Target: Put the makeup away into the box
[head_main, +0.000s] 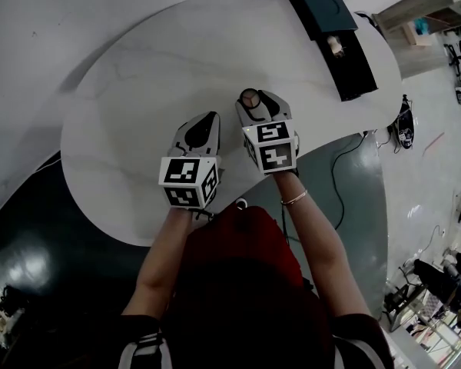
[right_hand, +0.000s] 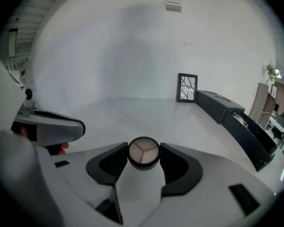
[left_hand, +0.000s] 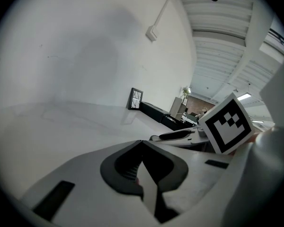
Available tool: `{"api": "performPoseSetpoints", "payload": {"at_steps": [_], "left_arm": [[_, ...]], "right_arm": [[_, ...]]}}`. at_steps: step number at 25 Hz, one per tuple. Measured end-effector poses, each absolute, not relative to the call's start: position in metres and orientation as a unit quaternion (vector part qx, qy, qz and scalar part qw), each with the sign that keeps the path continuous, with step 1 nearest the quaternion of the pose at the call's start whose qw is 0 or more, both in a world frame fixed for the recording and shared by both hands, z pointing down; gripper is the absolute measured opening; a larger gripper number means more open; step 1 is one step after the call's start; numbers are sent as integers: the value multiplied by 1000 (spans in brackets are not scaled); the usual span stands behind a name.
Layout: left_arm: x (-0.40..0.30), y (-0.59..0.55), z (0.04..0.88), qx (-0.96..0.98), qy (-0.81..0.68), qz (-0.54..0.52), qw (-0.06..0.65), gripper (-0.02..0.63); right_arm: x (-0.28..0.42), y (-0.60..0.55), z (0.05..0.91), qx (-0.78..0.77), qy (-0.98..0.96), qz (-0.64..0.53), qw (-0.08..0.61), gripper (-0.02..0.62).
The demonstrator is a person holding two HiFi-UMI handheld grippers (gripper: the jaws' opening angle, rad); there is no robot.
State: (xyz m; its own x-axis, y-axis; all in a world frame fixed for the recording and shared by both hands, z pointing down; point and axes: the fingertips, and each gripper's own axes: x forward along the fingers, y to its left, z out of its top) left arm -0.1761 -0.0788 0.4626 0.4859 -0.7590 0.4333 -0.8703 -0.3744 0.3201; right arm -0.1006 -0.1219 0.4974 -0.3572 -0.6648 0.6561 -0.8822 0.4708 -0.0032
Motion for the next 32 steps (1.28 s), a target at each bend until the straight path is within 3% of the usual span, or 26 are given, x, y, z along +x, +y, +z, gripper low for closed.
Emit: {"api": "performPoseSetpoints", "payload": {"at_steps": [32], "left_arm": [[-26,-97,440,872,-419,124,221,22]], "right_arm": [[78,-109,463,577,-749,195,260,225]]}}
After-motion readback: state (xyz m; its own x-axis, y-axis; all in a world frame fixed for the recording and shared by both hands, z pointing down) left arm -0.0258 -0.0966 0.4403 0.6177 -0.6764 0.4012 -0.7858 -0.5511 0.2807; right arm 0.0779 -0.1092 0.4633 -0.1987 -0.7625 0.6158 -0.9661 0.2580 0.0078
